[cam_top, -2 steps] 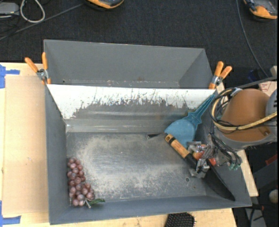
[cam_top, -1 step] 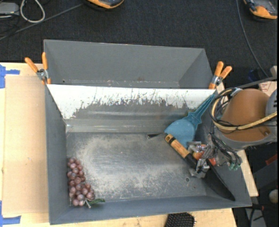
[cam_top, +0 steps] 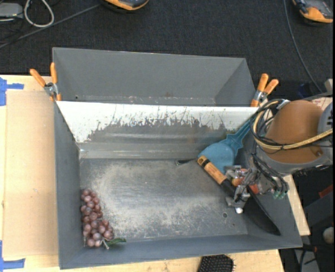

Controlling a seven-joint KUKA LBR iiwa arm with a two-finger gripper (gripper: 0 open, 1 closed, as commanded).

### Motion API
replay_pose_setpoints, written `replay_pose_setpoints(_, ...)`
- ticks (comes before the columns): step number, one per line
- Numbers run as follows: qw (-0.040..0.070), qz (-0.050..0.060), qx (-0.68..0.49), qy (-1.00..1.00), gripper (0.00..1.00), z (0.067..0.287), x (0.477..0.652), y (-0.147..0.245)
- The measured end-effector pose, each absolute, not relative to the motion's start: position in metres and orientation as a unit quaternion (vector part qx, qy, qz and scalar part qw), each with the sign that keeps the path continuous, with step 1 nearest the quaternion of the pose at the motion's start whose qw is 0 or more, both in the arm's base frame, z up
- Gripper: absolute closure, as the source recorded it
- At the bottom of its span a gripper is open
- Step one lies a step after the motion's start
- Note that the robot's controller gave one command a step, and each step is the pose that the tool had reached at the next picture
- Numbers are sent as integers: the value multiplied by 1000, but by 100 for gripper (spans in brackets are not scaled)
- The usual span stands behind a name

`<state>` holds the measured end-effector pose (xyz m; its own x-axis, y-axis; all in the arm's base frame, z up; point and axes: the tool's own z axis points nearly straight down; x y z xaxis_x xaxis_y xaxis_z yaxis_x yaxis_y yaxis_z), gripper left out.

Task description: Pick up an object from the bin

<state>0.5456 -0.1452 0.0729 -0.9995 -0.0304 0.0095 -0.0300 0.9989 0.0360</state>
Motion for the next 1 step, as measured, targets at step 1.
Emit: replay_pose_setpoints(1, 5, -17, 40, -999, 100, 92, 541, -139)
